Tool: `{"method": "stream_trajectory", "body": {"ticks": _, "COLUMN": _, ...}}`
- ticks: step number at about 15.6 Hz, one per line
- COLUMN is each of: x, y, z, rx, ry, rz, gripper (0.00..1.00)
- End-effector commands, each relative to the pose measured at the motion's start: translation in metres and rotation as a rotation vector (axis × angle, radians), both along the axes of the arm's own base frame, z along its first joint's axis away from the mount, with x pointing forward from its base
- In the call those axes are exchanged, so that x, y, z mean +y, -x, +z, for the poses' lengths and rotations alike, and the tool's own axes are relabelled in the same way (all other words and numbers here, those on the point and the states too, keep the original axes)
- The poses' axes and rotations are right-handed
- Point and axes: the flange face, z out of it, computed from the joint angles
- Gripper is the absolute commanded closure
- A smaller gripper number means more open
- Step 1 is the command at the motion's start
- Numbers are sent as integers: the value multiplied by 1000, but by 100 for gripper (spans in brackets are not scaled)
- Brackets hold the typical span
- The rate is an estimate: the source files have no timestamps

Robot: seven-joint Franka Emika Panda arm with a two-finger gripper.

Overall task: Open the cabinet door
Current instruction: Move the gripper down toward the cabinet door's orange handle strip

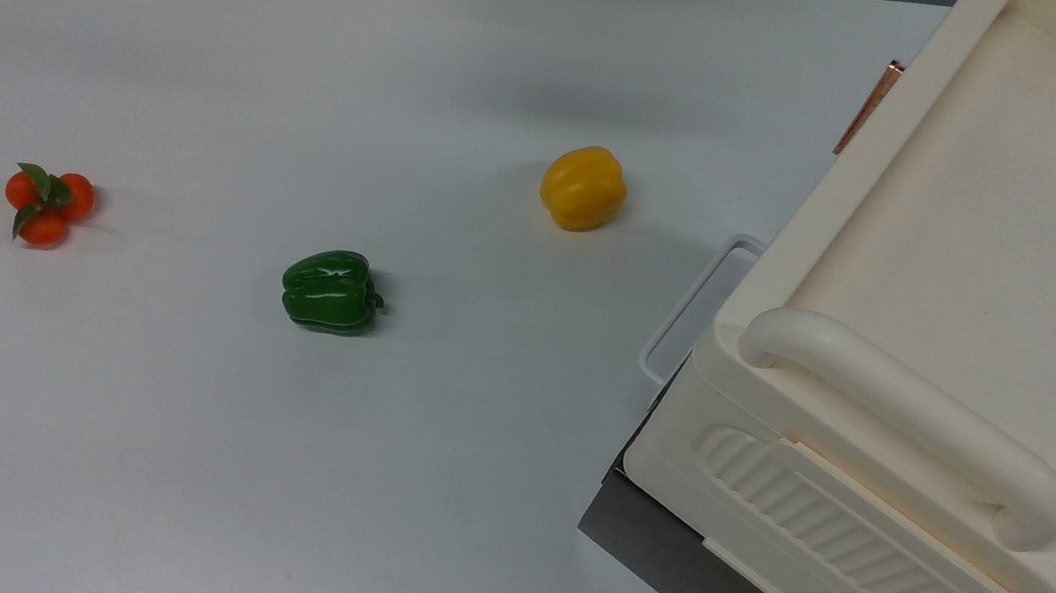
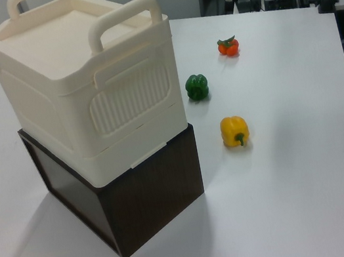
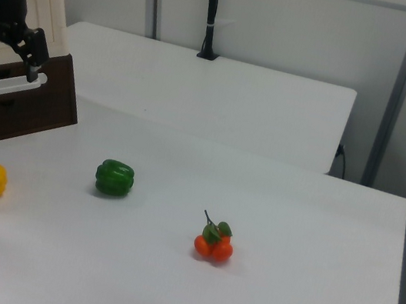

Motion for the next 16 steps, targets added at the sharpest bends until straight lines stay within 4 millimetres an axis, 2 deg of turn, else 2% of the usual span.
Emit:
{"method": "stream_trajectory", "body": {"ticks": 1, "x": 18, "y": 1, "z": -3, "rx": -19, "ry": -6, "rz": 65, "gripper": 0}}
{"method": "stream_trajectory", "body": {"ticks": 9, "x": 53, "y": -4, "z": 3, "rx": -109, "ry": -41, "rz": 448, "gripper": 2}}
{"method": "stream_trajectory", "body": {"ticks": 12, "x": 83, "y": -5, "z": 11, "rx": -144, "ry": -67, "rz": 511, "gripper": 28}}
{"method": "stream_trajectory", "body": {"ticks": 16, "x": 136, "y": -1, "z": 16, "rx": -185, "ry": -72, "rz": 686, "gripper": 45}}
